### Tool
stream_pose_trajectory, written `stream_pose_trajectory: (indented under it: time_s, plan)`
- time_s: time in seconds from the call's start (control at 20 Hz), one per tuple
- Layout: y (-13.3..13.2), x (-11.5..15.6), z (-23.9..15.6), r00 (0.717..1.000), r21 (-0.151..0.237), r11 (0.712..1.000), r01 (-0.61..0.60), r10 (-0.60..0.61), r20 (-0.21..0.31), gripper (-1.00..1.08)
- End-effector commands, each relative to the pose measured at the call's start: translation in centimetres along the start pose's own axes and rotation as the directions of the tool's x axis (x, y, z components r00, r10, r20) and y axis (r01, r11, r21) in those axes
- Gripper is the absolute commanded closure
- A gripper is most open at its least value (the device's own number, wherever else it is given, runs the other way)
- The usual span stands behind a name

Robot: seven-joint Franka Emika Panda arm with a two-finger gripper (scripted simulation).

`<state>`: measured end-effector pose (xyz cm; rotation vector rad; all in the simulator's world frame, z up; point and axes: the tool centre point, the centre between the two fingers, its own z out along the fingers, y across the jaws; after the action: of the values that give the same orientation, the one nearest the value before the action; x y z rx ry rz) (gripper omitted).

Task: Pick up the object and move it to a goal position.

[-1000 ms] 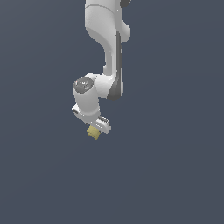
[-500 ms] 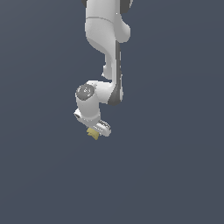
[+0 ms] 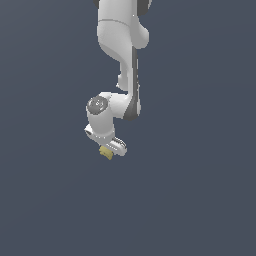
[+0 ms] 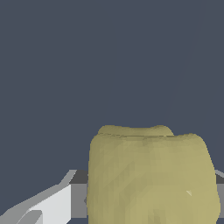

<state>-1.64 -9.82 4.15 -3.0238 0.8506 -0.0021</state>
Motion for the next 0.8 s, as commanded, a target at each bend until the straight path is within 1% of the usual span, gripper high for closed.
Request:
stream_pose_trajectory:
  time_s: [0.0, 0.2, 0.35, 0.55, 0.75]
  plan:
    - [0.0, 0.0, 0.0, 1.0, 0.0, 1.0, 0.0, 0.0, 0.0, 1.08]
    - [-0.9, -0.2, -0.4, 1.0, 0.0, 1.0, 0.0, 0.0, 0.0, 1.08]
    - [-2.2, -0.5, -1.1, 1.0, 0.0, 1.0, 0.0, 0.0, 0.0, 1.08]
    - [-5.1, -1.1, -2.5, 1.0, -0.001, 1.0, 0.0, 0.0, 0.0, 1.08]
    - [-8.9, -2.0, -4.4, 1.0, -0.001, 1.0, 0.0, 0.0, 0.0, 1.08]
